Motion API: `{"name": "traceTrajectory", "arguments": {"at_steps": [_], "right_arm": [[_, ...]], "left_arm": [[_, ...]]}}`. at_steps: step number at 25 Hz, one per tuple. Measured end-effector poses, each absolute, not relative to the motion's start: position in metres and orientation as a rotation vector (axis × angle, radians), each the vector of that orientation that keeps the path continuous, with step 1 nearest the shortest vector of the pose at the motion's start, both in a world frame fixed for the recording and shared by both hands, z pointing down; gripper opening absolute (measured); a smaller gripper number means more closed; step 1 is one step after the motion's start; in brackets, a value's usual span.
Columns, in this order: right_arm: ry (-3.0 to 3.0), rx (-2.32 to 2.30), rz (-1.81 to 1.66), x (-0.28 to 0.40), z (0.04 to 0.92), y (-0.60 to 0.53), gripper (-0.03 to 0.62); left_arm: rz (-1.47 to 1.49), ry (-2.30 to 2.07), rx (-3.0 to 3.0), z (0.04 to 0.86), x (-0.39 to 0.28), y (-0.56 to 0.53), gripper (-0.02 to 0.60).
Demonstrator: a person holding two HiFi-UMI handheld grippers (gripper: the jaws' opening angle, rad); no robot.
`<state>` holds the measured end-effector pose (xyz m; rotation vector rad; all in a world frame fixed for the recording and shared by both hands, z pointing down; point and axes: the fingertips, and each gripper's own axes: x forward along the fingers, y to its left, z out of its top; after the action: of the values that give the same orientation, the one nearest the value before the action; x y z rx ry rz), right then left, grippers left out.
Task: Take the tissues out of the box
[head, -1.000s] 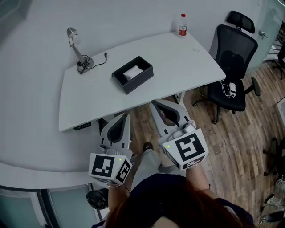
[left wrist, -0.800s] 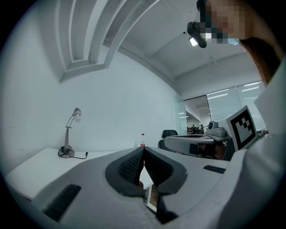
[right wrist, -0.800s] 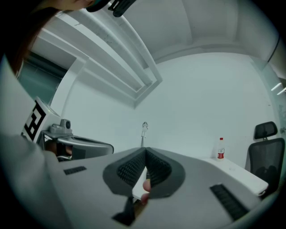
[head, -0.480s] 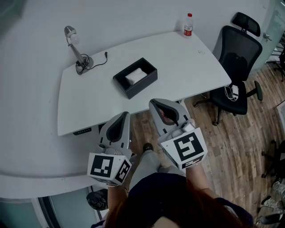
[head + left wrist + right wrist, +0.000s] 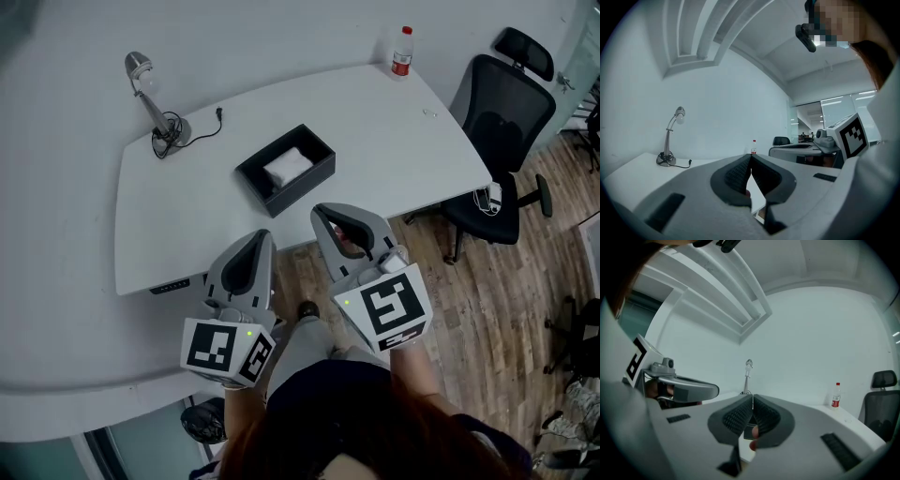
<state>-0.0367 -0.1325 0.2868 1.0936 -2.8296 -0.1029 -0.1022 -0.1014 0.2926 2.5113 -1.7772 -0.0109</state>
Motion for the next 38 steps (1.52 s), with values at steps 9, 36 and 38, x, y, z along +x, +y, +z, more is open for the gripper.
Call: {"name": "traceTrajectory", "arguments": {"at_steps": [9,36,38], "right_arm": [[-2.786,1.079,-0.11,-0.059,0.29,-0.163,0.02],[-2.582,1.038,-0.061,-0.124,0.335,-0.252,0.119],[-2.562,1.029,-0.053,-0.127,0.342,-0.257,0.127]], "left_arm": [[-0.028,-1.754,2.514,0.291,-0.122,-0.133,0.021],[-0.053,-1.624,2.537,0.306,-0.185,-0.226,0.021],[-0.055,-1.61,2.536,0.309,-0.188,-0.232,0.021]]}}
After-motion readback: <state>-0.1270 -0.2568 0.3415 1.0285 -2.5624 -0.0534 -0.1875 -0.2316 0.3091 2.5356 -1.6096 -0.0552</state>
